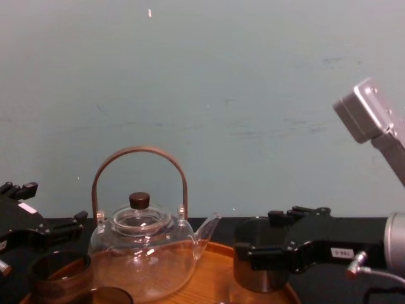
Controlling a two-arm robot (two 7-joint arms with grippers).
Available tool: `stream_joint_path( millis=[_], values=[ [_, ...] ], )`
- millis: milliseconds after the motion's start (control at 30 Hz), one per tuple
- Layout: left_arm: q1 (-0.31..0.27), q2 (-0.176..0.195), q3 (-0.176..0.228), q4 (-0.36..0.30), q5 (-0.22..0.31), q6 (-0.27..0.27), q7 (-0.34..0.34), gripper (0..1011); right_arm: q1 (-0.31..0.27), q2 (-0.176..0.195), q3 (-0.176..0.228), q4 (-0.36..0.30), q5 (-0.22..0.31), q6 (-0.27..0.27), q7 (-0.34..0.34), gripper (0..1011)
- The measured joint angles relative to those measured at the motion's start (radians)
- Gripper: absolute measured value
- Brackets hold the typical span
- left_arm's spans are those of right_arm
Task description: Pick up the glass from the table and place it on the tray.
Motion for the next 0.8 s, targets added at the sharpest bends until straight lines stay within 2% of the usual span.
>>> stream_joint_path(
  millis=[800],
  values=[
    [0.000, 0.000, 0.000, 0.000, 0.000, 0.000, 0.000, 1001, 0.002, -0.026, -0.009, 0.048, -0.018, -0.030, 0.016, 903]
  ],
)
